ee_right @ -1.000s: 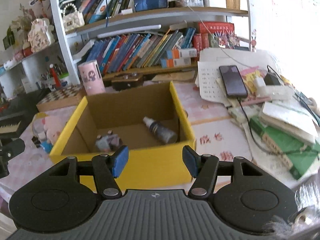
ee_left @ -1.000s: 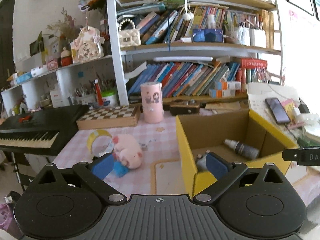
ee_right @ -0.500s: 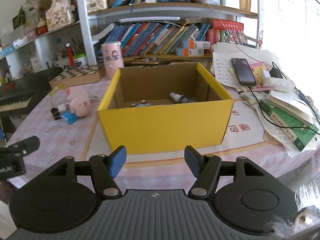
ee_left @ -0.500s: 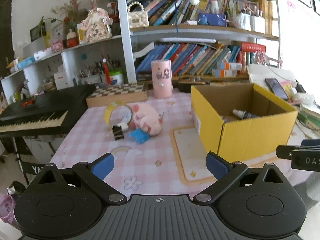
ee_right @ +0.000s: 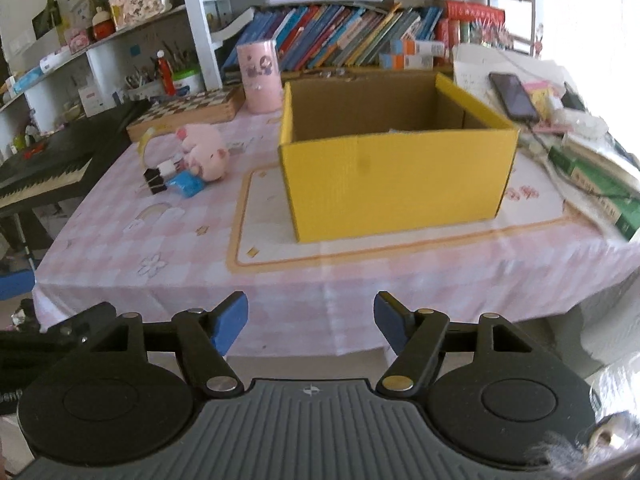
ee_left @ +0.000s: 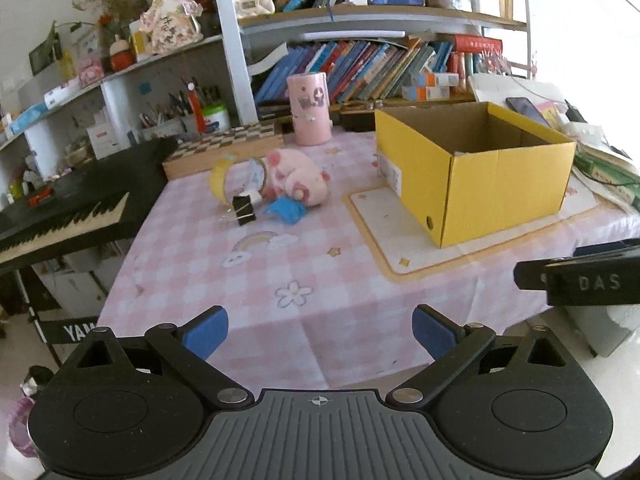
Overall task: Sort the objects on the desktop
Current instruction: 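Withdraw both grippers from the box back toward the remaining toys, then grasp the black binder clip with left gripper while right gripper grasps pink plush pig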
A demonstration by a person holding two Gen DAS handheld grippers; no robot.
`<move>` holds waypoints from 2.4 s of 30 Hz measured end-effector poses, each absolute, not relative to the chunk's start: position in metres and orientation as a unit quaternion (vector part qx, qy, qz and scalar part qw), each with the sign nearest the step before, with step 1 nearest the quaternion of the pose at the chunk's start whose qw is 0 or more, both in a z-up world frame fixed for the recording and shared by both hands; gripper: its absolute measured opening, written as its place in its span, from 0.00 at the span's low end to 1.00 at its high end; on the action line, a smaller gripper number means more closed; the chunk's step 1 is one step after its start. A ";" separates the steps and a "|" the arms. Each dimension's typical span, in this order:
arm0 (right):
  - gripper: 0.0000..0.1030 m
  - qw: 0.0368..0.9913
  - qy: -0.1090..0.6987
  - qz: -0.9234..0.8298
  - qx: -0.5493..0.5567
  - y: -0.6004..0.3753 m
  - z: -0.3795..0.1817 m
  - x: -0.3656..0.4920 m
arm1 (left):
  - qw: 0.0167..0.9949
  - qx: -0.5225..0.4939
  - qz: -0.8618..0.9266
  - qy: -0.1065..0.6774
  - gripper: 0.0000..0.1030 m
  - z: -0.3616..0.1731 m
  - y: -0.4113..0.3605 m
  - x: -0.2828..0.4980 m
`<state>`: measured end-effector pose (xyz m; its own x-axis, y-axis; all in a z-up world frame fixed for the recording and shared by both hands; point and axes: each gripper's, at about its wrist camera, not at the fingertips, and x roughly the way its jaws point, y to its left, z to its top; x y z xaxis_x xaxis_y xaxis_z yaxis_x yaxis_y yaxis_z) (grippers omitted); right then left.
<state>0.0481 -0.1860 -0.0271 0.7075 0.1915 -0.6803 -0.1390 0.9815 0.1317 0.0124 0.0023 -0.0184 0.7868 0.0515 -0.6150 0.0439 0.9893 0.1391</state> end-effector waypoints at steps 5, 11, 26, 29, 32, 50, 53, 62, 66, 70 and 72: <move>0.67 0.921 0.372 0.116 0.020 -0.159 -0.025 0.042 | 0.947 0.062 0.023 0.313 0.97 -0.015 0.023 -0.002; 0.68 0.925 0.354 0.138 -0.009 -0.133 -0.020 0.036 | 0.950 0.034 0.065 0.305 0.97 -0.010 0.051 -0.009; 0.70 0.921 0.349 0.169 -0.018 -0.104 -0.018 0.042 | 0.954 0.026 0.093 0.283 0.97 -0.004 0.078 -0.013; 0.72 0.922 0.348 0.171 -0.018 -0.100 -0.018 0.043 | 0.955 0.026 0.092 0.281 0.97 -0.004 0.081 -0.010; 0.72 0.923 0.341 0.175 -0.025 -0.095 -0.015 0.045 | 0.957 0.024 0.085 0.278 0.97 -0.004 0.084 -0.008; 0.79 0.928 0.332 0.167 -0.036 -0.083 -0.015 0.082 | 0.956 -0.001 0.070 0.284 0.97 -0.008 0.098 0.037; 0.79 0.926 0.333 0.172 -0.039 -0.076 -0.017 0.100 | 0.954 -0.003 0.078 0.289 0.97 -0.010 0.103 0.052; 0.79 0.919 0.343 0.188 -0.051 -0.067 -0.019 0.164 | 0.949 -0.020 0.091 0.300 0.97 -0.013 0.108 0.105; 0.79 0.918 0.342 0.196 -0.053 -0.066 -0.017 0.193 | 0.941 -0.010 0.074 0.330 0.97 -0.020 0.101 0.131; 0.79 0.916 0.341 0.208 -0.050 -0.067 -0.016 0.219 | 0.939 0.004 0.086 0.332 0.97 -0.019 0.096 0.149; 0.79 0.913 0.342 0.217 -0.046 -0.067 -0.017 0.232 | 0.939 0.005 0.095 0.331 0.97 -0.020 0.095 0.158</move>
<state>0.2319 -0.0670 -0.0167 0.6710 0.3655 -0.6451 -0.4279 0.9014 0.0657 0.1584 0.0946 -0.0197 0.7622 0.1816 -0.6214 -0.1756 0.9819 0.0716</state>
